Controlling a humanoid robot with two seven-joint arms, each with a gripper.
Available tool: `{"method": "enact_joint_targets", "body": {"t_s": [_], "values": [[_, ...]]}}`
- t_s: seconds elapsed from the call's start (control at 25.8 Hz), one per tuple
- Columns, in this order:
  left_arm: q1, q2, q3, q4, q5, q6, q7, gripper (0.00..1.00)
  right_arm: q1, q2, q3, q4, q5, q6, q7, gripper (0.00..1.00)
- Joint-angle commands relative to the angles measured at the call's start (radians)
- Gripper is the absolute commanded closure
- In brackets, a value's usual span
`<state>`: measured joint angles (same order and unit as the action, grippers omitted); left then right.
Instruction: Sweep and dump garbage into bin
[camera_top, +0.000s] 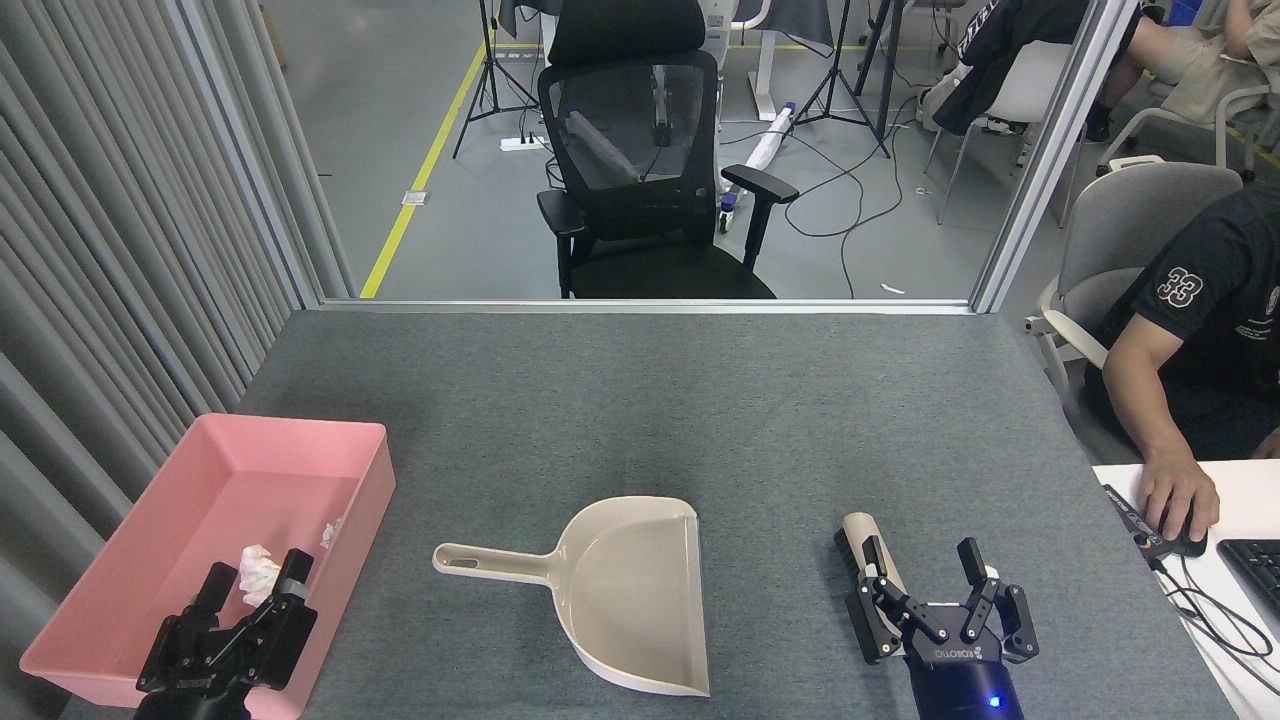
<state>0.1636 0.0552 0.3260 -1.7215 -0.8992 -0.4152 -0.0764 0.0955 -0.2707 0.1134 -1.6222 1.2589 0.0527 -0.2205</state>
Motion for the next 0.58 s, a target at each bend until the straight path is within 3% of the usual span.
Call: {"method": "enact_joint_targets", "body": {"t_s": [0.0,0.12,0.43,0.54], "values": [[-0.006,-0.011,0.018,-0.003,-0.067,0.013,0.009,0.01,-0.007,0.007,-0.001,-0.002,-0.001,-0.008,-0.002,0.03],[-0.007,-0.011,0.022,-0.006,-0.279,0.029,0.089,0.01,-0.037,0.007,0.0,0.002,0.0,-0.002,0.001,0.03],[0.002,-0.009,0.022,-0.004,-0.299,0.108,0.044,0.01,-0.109,0.005,0.005,0.067,0.004,0.032,0.004,0.03],[0.016,-0.009,0.022,-0.004,-0.299,0.111,0.044,0.01,-0.105,0.011,0.008,0.067,0.054,0.038,0.03,0.02]]}}
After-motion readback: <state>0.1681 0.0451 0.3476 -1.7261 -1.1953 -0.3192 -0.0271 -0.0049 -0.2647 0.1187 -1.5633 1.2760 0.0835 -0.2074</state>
